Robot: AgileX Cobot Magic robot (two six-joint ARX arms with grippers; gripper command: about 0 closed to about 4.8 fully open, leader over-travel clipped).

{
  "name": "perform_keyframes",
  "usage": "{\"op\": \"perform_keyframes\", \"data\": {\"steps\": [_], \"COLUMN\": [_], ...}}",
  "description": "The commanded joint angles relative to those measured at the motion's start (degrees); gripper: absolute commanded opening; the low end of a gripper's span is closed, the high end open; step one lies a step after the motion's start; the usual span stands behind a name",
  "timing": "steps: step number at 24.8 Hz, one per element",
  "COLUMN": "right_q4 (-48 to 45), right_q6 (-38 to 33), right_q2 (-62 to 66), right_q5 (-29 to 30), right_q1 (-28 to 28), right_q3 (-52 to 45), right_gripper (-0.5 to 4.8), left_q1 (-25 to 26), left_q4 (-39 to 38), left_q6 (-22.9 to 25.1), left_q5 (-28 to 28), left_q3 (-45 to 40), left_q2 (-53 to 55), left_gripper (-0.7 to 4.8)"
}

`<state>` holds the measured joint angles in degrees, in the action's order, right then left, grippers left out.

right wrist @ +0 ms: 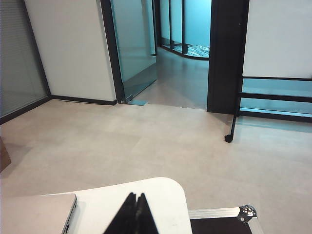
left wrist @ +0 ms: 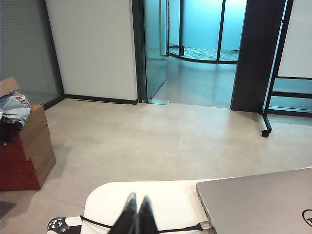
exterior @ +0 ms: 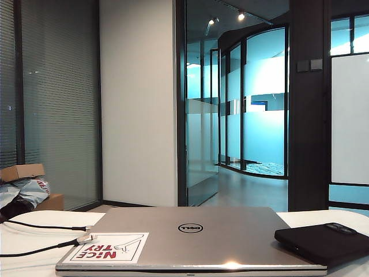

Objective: Pick up the charging cable and the phone, plug the charging cable into the charging port on the phone, and finally place them back on the table.

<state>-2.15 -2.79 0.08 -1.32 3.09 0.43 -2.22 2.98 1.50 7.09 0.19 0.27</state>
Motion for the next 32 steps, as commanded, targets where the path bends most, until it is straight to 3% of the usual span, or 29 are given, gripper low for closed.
{"op": "perform_keyframes", "data": {"steps": [1, 8, 15, 19, 28, 32], "right_q4": [-1.11, -1.36, 0.85, 3.15, 4.59, 5.75], "right_q6": [-0.24, -0.24, -4.24, -4.76, -5.11, -6.97], "right_q2": [-0.11, -0.11, 0.26, 3.17, 24.50, 30.14], "right_q5": [0.02, 0.04, 0.00, 0.00, 0.48, 3.02], "right_q1": [-0.02, -0.02, -0.04, -0.04, -0.15, -0.17], "right_q3": [-0.15, -0.09, 6.21, 12.37, 28.68, 32.30], "right_gripper": [-0.05, -0.05, -0.06, -0.06, -0.06, -0.05], "left_q1": [0.02, 0.02, 0.02, 0.02, -0.11, -2.62], "left_q4": [0.76, 0.96, 6.36, 4.66, 3.13, 2.23], "left_q6": [0.02, -0.09, -9.27, -8.70, -8.44, -8.33], "left_q5": [0.22, 0.20, 0.17, 0.17, 0.20, 0.20], "left_q3": [-0.02, -0.02, 3.87, 9.03, 25.90, 31.50], "left_q2": [0.07, 0.07, 0.07, 1.18, 22.47, 29.14], "left_gripper": [-0.06, -0.06, -0.06, -0.06, -0.06, -0.06]}}
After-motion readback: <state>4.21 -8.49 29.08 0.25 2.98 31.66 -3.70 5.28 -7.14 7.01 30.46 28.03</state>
